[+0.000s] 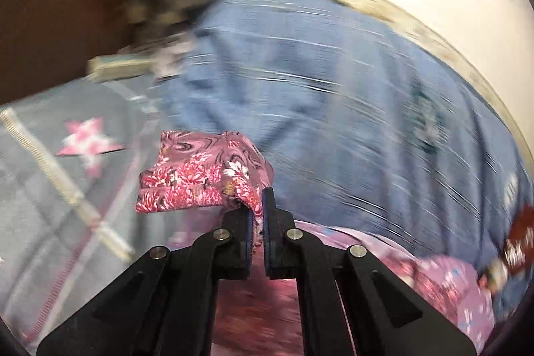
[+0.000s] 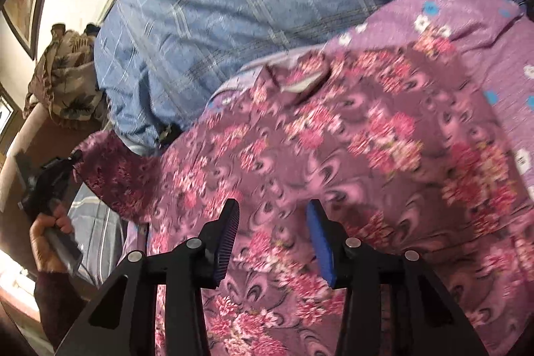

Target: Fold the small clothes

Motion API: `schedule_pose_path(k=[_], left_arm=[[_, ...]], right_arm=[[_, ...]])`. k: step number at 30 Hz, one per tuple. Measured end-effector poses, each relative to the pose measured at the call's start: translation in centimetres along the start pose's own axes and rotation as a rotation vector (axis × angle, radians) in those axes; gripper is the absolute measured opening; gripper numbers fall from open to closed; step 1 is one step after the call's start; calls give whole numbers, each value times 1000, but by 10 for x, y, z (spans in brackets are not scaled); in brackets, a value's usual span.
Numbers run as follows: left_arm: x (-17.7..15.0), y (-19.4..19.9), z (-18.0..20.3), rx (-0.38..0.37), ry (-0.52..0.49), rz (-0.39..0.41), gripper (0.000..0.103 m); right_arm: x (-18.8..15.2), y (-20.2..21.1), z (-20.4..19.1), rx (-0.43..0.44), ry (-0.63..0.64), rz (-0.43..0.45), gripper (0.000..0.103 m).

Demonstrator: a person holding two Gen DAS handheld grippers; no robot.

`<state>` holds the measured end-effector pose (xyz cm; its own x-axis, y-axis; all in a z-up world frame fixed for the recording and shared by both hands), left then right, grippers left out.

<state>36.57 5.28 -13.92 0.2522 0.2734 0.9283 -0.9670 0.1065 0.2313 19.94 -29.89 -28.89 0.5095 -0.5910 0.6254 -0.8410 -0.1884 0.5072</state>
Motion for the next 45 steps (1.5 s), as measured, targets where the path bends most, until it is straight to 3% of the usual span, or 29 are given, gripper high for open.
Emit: schedule_pose_path(k=[8, 15, 17, 19, 20, 22, 23, 24, 25, 26, 29, 30, 32, 36, 38, 40, 42, 45], left_arm=[[-60, 3, 136, -245, -121, -115, 3], [-167, 25, 246, -495, -308, -351, 4], [-193, 33, 260, -512, -371, -436, 12], [-204, 31, 261, -509, -407, -520, 33], [-201, 31, 257, -501, -409, -535, 36], [-184, 37, 249, -525, -396, -528, 49], [-172, 42, 245, -547, -381, -500, 52], [-154, 48, 236, -556, -362, -445, 62], [-140, 49, 230, -547, -351, -398, 73], [-121, 51, 217, -517, -345, -329, 76], [-95, 39, 185, -391, -381, -222, 78], [-91, 29, 168, -299, -406, -202, 78], [-92, 5, 136, -134, -428, -228, 78], [-114, -37, 74, 38, -354, -400, 78], [-127, -44, 56, 70, -327, -464, 78], [-141, -49, 50, 51, -319, -519, 78], [-155, -49, 49, 19, -317, -577, 78], [-169, -45, 55, -2, -383, -596, 78]], right_arm=[[26, 17, 41, -94, -90, 95, 45], [52, 38, 81, -158, -186, 179, 46], [56, 42, 86, -177, -194, 197, 46], [60, 46, 91, -187, -216, 207, 47], [61, 47, 93, -183, -224, 209, 47], [62, 48, 94, -181, -229, 212, 50], [63, 47, 94, -175, -233, 207, 53], [63, 45, 92, -164, -235, 199, 53], [62, 42, 90, -151, -237, 190, 54], [62, 38, 86, -138, -237, 176, 54], [55, 22, 69, -78, -222, 116, 56], [52, 16, 62, -55, -212, 94, 56], [45, 5, 41, -46, -148, 71, 60], [28, -15, -11, -63, 96, 48, 70], [19, -31, -35, -96, 217, 39, 79], [12, -44, -49, -101, 312, 48, 79], [4, -61, -56, -194, 434, 50, 79], [-6, -84, -46, -248, 479, -6, 76]])
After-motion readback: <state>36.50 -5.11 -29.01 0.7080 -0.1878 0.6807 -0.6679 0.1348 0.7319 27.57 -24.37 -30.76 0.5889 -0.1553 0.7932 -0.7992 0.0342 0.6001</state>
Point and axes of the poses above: each gripper's, at about its wrist camera, not at the fingertips, and y roughly against the way its jaws point, z to its right, x to its top, the point moved 2 cm from there along -y, roughly the way its jaws point, and after that the axes turned 15 degrees about z, right-handed, at the moved point
